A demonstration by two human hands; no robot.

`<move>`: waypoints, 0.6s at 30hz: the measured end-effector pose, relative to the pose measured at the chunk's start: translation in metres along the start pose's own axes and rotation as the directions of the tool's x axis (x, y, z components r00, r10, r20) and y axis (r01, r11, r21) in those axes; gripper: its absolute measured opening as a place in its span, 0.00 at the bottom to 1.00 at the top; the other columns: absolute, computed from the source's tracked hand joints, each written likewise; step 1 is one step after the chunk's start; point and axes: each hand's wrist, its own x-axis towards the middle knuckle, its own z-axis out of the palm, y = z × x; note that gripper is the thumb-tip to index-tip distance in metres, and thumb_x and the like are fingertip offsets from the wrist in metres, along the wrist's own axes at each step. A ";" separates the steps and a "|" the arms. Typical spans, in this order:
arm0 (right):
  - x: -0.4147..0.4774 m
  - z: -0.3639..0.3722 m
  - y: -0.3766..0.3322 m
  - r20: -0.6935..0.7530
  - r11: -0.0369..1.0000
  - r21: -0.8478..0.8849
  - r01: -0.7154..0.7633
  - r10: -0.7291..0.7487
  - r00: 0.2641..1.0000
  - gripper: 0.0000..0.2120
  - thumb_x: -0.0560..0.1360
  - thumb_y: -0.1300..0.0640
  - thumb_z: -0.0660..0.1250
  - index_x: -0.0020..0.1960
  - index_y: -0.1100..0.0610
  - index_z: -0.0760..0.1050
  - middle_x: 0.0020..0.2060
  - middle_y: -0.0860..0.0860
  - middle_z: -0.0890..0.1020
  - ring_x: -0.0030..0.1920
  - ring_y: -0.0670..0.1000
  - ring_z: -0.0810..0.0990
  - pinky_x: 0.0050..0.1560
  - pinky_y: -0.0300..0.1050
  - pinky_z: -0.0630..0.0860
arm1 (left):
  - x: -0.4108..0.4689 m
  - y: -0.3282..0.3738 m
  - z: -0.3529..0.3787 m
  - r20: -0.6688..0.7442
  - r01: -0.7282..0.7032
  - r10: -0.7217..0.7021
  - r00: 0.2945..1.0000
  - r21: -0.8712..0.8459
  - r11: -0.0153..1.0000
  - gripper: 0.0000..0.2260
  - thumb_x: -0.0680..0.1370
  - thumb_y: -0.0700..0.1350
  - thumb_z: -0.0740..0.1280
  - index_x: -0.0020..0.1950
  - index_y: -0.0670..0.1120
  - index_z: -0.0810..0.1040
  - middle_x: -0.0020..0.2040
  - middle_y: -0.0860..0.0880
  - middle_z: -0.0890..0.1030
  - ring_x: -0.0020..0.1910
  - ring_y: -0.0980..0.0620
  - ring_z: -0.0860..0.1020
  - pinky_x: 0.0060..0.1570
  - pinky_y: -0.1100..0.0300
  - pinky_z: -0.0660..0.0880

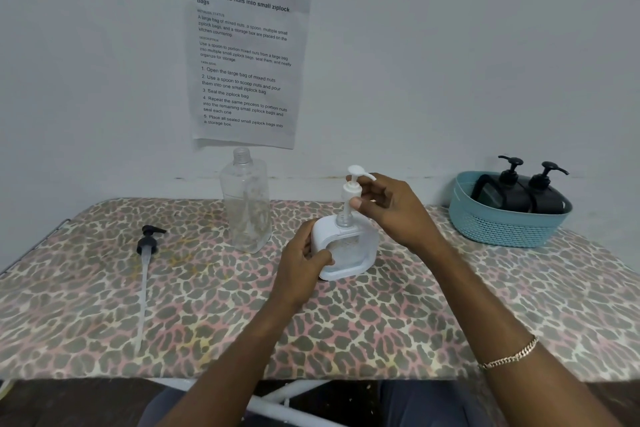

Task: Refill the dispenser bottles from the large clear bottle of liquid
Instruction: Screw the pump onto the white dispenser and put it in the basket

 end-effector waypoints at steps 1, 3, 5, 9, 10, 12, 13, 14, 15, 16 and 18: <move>0.001 -0.001 0.000 0.002 1.000 0.000 -0.001 0.001 1.000 0.17 0.79 0.60 0.73 0.67 0.55 0.81 0.57 0.48 0.87 0.58 0.47 0.85 0.67 0.51 0.79 | 0.000 0.000 0.000 0.001 0.000 0.000 1.000 0.000 1.000 0.26 0.70 0.42 0.68 0.69 0.54 0.78 0.59 0.51 0.84 0.58 0.46 0.82 0.58 0.41 0.81; 0.002 -0.001 0.000 0.013 1.000 -0.017 -0.012 0.012 1.000 0.16 0.79 0.59 0.74 0.67 0.55 0.81 0.57 0.47 0.87 0.58 0.46 0.85 0.66 0.51 0.79 | 0.000 0.000 0.000 0.001 0.004 -0.004 1.000 -0.001 1.000 0.26 0.70 0.42 0.68 0.69 0.54 0.78 0.58 0.51 0.84 0.58 0.46 0.82 0.58 0.41 0.81; 0.003 -0.001 0.000 0.037 0.998 -0.053 -0.016 0.018 0.999 0.16 0.79 0.59 0.74 0.66 0.55 0.82 0.55 0.46 0.87 0.57 0.45 0.85 0.64 0.48 0.79 | 0.000 0.000 0.000 0.000 0.001 -0.001 1.000 0.002 1.000 0.26 0.70 0.43 0.67 0.69 0.54 0.78 0.58 0.51 0.84 0.58 0.47 0.82 0.58 0.41 0.81; 0.000 0.004 0.005 0.073 0.994 -0.106 -0.036 0.043 0.996 0.12 0.78 0.58 0.75 0.61 0.53 0.83 0.53 0.45 0.87 0.56 0.45 0.85 0.61 0.47 0.79 | -0.001 0.000 0.000 0.001 -0.005 0.005 1.000 0.000 1.000 0.25 0.71 0.42 0.67 0.69 0.53 0.78 0.59 0.51 0.84 0.58 0.47 0.83 0.59 0.41 0.81; -0.001 0.005 0.007 0.076 0.993 -0.111 -0.042 0.051 0.996 0.11 0.78 0.57 0.75 0.60 0.53 0.83 0.53 0.44 0.87 0.56 0.45 0.85 0.63 0.50 0.80 | -0.001 0.000 0.000 0.000 -0.004 0.004 1.000 -0.001 1.000 0.25 0.71 0.42 0.68 0.69 0.53 0.78 0.59 0.51 0.84 0.58 0.47 0.83 0.59 0.41 0.81; -0.004 0.007 0.011 0.074 0.991 -0.127 -0.040 0.050 0.996 0.10 0.77 0.55 0.76 0.58 0.52 0.82 0.54 0.44 0.86 0.57 0.45 0.84 0.65 0.53 0.79 | -0.001 0.001 0.000 -0.003 -0.003 0.003 1.000 -0.005 1.000 0.25 0.71 0.43 0.68 0.69 0.53 0.78 0.58 0.51 0.84 0.58 0.47 0.83 0.59 0.40 0.81; -0.005 0.008 0.011 0.075 0.990 -0.137 -0.036 0.046 0.996 0.10 0.77 0.54 0.76 0.57 0.50 0.82 0.54 0.43 0.85 0.58 0.45 0.84 0.66 0.53 0.79 | -0.001 0.001 0.000 -0.003 -0.003 0.003 1.000 -0.008 1.000 0.25 0.71 0.43 0.68 0.69 0.53 0.78 0.58 0.51 0.84 0.58 0.46 0.83 0.59 0.39 0.81; -0.006 0.009 0.012 0.079 0.989 -0.149 -0.027 0.039 0.996 0.09 0.77 0.54 0.76 0.56 0.47 0.82 0.55 0.43 0.84 0.58 0.46 0.83 0.66 0.55 0.78 | -0.001 0.001 0.000 -0.003 -0.002 0.002 1.000 -0.010 1.000 0.25 0.71 0.43 0.68 0.69 0.53 0.78 0.58 0.50 0.84 0.58 0.46 0.83 0.59 0.39 0.81; -0.007 0.010 0.012 0.083 0.987 -0.161 -0.020 0.034 0.996 0.10 0.77 0.54 0.76 0.54 0.43 0.81 0.55 0.43 0.83 0.58 0.47 0.83 0.65 0.56 0.78 | -0.001 0.001 0.000 -0.003 -0.003 0.003 1.000 -0.012 1.000 0.25 0.71 0.42 0.68 0.69 0.52 0.78 0.58 0.50 0.84 0.58 0.46 0.83 0.59 0.39 0.81; -0.008 0.011 0.012 0.086 0.986 -0.167 -0.015 0.030 0.996 0.11 0.77 0.54 0.76 0.53 0.39 0.80 0.55 0.43 0.83 0.58 0.49 0.82 0.65 0.58 0.77 | -0.001 0.001 0.000 -0.002 -0.004 0.004 1.000 -0.012 1.000 0.25 0.71 0.42 0.68 0.69 0.52 0.78 0.59 0.50 0.84 0.58 0.45 0.83 0.59 0.39 0.81; -0.009 0.011 0.012 0.090 0.988 -0.154 -0.026 0.040 0.995 0.12 0.77 0.54 0.76 0.54 0.39 0.80 0.55 0.43 0.83 0.58 0.49 0.82 0.65 0.58 0.77 | -0.001 0.001 0.000 0.001 -0.006 0.006 1.000 -0.008 1.000 0.25 0.71 0.42 0.68 0.69 0.52 0.78 0.59 0.50 0.84 0.58 0.45 0.83 0.59 0.39 0.81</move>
